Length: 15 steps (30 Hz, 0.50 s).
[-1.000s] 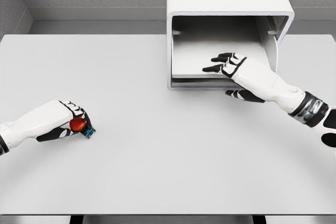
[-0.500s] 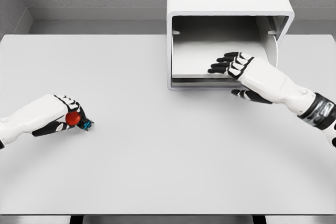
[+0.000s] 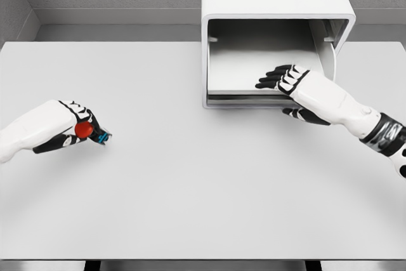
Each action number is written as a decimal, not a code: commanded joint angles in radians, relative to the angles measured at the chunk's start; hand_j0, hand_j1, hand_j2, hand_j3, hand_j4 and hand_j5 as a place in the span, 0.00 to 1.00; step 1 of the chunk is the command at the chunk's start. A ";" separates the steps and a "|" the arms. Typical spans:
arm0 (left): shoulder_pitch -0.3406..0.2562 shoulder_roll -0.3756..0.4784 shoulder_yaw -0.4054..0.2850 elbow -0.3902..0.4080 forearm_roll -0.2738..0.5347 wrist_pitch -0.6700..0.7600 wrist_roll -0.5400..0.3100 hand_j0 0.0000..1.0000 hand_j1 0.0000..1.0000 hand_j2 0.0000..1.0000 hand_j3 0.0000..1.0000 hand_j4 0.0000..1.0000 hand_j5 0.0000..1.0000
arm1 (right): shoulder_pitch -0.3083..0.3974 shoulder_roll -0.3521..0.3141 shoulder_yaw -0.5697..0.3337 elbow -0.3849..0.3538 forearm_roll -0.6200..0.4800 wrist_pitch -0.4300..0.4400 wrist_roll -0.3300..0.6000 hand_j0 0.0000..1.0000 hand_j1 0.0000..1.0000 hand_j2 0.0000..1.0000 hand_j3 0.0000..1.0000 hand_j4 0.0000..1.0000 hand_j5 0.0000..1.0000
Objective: Slide open multi-storey tabletop storage cabinets and put open load switch and slide close multi-storey tabletop storage cabinets
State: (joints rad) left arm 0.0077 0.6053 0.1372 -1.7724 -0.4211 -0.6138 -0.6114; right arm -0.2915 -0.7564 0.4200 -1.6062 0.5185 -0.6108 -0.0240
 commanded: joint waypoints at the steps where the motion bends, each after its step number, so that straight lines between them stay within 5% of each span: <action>1: -0.002 0.001 0.001 -0.010 0.007 0.003 0.001 0.46 0.46 0.46 0.46 0.46 0.46 | 0.002 -0.003 0.002 0.000 -0.008 0.000 -0.001 0.85 0.85 0.85 0.85 0.85 0.85; 15: -0.055 -0.070 0.001 -0.028 0.012 0.003 0.001 0.46 0.46 0.46 0.46 0.46 0.46 | 0.025 -0.012 0.002 -0.023 -0.008 0.000 -0.002 0.83 0.83 0.83 0.83 0.83 0.83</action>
State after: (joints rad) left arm -0.0476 0.5456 0.1378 -1.7992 -0.4170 -0.6138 -0.6113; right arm -0.2669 -0.7661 0.4223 -1.6223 0.5177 -0.6109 -0.0249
